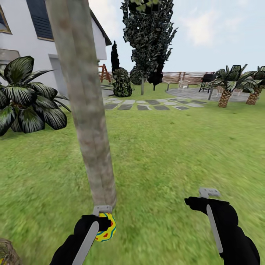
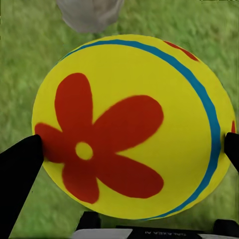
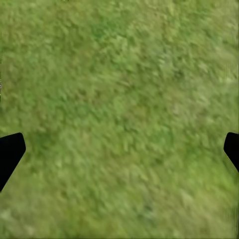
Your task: Take the three Easter eggs out of the wicker basket on the lawn in the garden, then place them on the lawn next to a single tree (choose any tree) so that all three eggs are next to the same tree and none are left in the basket.
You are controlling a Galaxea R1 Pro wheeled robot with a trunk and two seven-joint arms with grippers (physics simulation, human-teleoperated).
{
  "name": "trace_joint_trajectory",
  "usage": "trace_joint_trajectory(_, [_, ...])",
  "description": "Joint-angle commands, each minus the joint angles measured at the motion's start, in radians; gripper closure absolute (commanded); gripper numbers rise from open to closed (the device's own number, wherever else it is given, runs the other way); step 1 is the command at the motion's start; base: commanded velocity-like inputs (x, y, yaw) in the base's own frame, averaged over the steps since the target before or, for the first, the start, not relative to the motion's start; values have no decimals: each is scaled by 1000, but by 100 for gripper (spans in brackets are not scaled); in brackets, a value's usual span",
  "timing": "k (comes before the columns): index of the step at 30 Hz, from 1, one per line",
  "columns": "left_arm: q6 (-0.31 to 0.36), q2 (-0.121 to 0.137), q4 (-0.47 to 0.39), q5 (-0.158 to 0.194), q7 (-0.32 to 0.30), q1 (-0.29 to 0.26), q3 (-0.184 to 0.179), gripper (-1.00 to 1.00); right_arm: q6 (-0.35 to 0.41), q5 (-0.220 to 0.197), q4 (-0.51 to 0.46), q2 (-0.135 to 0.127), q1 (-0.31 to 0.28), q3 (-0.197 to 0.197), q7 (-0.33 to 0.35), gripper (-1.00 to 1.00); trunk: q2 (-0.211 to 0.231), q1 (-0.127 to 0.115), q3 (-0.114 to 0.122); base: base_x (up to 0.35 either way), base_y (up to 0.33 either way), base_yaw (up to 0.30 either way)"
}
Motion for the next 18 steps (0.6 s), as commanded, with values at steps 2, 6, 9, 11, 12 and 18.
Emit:
trace_joint_trajectory(2, [-2,0,1,9,15,-1,-2,100,4,9,-1,0,0,0,5,-100,-1,0,0,0,-314,263])
trace_joint_trajectory(6, [-23,-1,3,10,41,-1,-17,100,4,10,-1,0,0,0,5,-100,-1,0,2,0,-314,269])
trace_joint_trajectory(9, [-37,-1,3,10,56,-1,-45,100,4,10,-1,0,0,1,5,-100,-1,0,4,0,-314,271])
trace_joint_trajectory(11, [-39,-2,6,10,59,-1,-53,100,4,10,-1,0,0,0,5,-100,-1,0,5,0,-314,272])
trace_joint_trajectory(12, [-43,-3,17,10,60,-1,-56,100,4,10,-1,0,-1,0,5,-100,-1,0,6,0,-314,272])
trace_joint_trajectory(18, [-63,-7,55,11,62,-1,-61,100,4,10,-1,0,-1,1,5,-100,-1,0,9,0,-314,250])
